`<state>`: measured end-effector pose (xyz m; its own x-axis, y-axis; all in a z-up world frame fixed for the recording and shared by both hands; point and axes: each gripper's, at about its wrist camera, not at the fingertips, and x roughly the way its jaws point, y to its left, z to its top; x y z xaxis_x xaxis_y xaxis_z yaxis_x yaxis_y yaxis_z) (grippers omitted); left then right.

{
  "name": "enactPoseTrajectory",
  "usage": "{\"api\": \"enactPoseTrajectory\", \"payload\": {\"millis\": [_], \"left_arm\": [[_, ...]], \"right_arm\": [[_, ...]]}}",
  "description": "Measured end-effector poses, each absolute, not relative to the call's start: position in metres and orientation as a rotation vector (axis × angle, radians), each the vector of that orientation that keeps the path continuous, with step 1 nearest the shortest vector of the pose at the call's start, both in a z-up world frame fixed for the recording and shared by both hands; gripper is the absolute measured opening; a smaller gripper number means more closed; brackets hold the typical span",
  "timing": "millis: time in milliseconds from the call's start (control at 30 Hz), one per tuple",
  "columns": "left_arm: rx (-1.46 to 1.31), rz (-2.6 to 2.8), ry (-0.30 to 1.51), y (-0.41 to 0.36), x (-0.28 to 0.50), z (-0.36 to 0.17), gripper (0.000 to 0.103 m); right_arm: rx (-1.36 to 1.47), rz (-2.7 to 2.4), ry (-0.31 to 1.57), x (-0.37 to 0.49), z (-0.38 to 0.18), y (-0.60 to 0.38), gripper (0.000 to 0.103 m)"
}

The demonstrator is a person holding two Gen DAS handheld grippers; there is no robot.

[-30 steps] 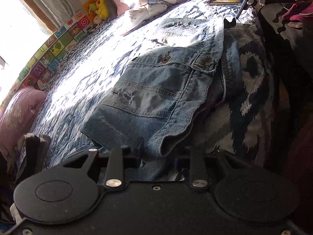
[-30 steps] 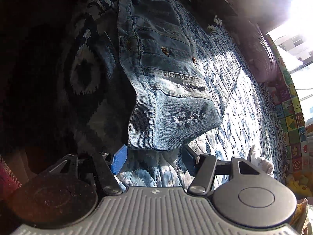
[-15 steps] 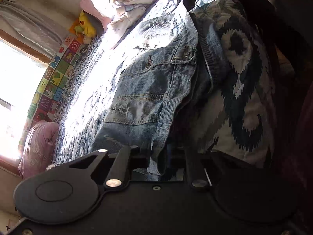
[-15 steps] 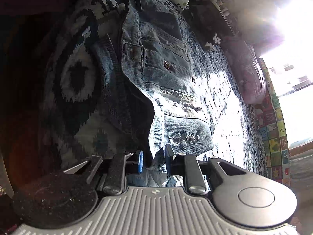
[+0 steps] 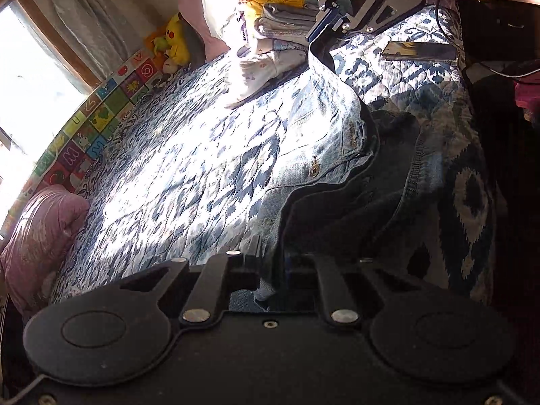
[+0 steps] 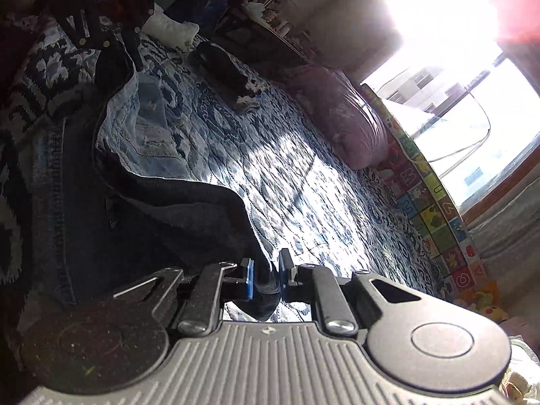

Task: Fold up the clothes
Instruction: 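Grasp the jacket hem with both tools and flip it over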

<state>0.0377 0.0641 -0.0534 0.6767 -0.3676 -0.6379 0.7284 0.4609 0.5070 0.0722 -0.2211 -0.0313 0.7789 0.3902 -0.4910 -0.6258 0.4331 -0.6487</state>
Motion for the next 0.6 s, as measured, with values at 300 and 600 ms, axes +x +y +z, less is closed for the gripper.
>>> {"api": "enactPoseTrajectory", "payload": {"millis": [300,600], "left_arm": [[0.923,-0.672,0.468,0.069,0.030,-0.071,0.006],[0.920,-0.510,0.333,0.063,0.097,-0.047,0.006]], "right_arm": [[-0.911,0.635,0.274,0.072,-0.032,-0.224,0.016],[-0.870,0.554,0.213,0.125,-0.015,-0.220,0.015]]}}
